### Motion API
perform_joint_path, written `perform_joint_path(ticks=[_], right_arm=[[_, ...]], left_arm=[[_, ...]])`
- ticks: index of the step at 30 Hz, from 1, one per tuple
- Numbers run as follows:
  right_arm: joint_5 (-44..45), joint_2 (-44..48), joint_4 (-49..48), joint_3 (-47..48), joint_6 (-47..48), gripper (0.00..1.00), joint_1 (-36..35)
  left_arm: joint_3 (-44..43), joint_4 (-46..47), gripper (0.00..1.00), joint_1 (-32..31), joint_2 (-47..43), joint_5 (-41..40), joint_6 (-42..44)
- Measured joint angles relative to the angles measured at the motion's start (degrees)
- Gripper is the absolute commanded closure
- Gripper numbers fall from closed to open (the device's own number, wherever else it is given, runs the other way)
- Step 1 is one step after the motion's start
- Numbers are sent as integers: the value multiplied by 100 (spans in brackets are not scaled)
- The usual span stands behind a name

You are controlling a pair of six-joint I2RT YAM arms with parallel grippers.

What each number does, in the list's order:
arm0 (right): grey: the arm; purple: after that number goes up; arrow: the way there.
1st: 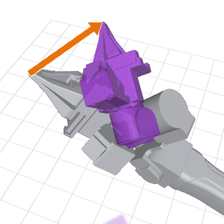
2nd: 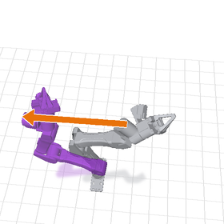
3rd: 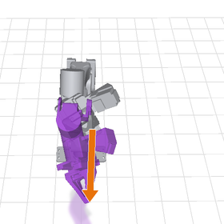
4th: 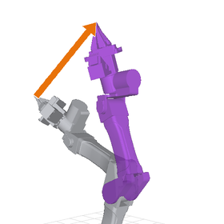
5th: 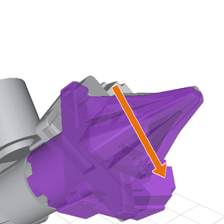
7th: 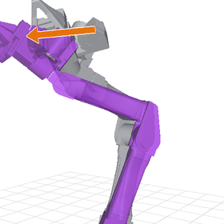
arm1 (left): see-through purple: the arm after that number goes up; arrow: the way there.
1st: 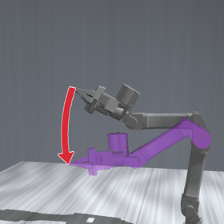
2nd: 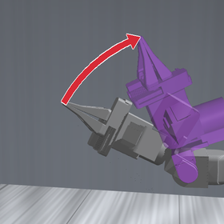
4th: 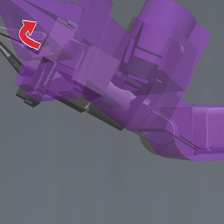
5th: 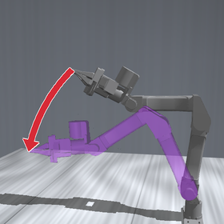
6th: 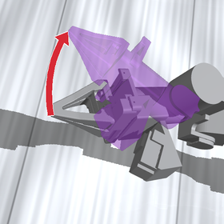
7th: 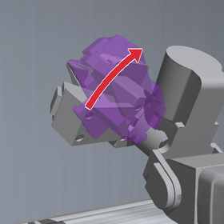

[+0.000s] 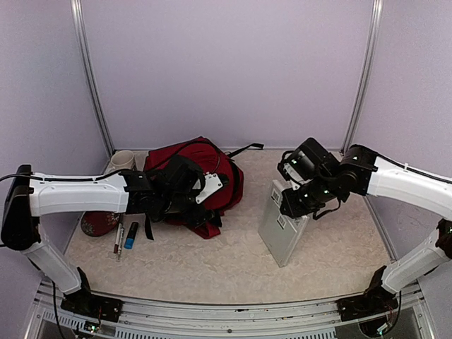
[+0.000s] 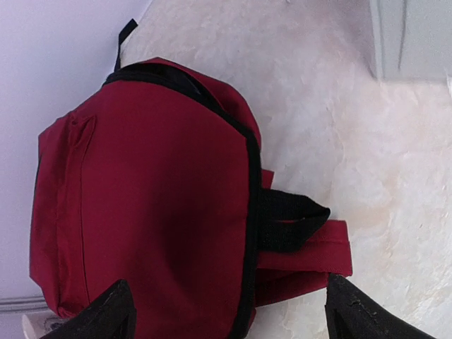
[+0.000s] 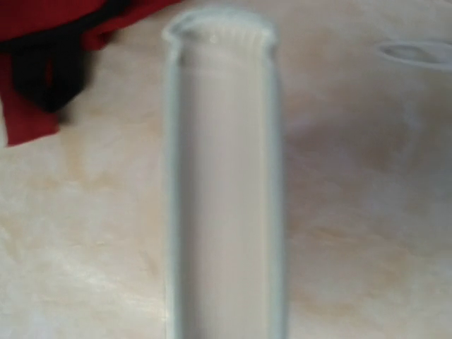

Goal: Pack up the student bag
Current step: Pick up the book from the center of the board.

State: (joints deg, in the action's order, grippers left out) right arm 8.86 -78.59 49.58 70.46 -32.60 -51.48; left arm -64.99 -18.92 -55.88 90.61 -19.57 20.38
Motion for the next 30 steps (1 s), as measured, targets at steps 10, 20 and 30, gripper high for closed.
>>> perform_joint_path(ticks=[10, 20, 30], right_arm=[[-960, 1023, -612, -1051, 76, 100, 1043], [-1233, 1117, -813, -1108, 153, 100, 1084], [-1327, 1204, -879, -1108, 170, 100, 1128]], left_arm=[[-7, -103, 14, 153, 1314, -1185, 1305], [39, 323, 25, 219, 1182, -1843, 1751], [-24, 328, 100, 468, 1169, -1908, 1530]])
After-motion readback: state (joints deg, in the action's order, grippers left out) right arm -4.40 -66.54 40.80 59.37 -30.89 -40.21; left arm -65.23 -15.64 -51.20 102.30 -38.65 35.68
